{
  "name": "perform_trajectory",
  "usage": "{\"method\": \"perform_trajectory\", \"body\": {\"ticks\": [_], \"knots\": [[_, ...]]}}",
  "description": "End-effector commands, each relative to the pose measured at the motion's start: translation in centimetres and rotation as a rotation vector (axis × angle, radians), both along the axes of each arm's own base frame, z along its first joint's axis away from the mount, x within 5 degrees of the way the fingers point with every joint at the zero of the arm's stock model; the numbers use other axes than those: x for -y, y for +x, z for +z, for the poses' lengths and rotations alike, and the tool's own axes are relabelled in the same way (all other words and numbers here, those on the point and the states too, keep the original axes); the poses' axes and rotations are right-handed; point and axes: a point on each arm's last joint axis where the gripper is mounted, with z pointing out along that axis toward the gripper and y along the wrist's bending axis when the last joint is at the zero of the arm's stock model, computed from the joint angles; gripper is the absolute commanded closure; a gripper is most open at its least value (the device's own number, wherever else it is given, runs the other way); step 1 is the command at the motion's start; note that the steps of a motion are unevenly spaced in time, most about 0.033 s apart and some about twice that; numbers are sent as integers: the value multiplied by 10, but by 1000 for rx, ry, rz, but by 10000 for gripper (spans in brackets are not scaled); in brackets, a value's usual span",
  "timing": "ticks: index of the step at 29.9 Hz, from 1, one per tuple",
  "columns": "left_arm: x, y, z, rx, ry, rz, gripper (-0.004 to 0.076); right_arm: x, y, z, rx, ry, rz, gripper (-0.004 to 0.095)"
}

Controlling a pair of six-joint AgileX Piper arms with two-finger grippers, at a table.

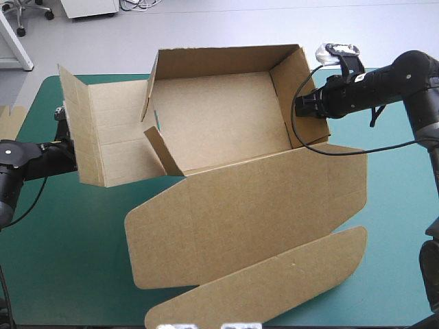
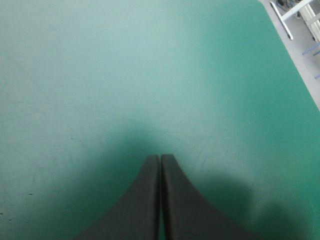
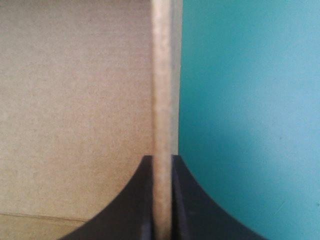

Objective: Fold the box

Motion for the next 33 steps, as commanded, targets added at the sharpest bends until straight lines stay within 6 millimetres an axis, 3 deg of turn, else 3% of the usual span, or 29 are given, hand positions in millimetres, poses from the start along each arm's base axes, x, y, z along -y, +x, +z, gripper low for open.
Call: {"method": "perform_trajectory", "body": {"ticks": [1,18,33], "knots": [[6,-4,19,63,-71,-11,726,-10,-15,16,51,54,33,925],[20,-12,24,52,-162,-137,726,-10,-1,-2,13,-20,-9,925],[22,-15,30,69,-191,-147,734,-12,18,-24,-41,-42,-12,924]]}}
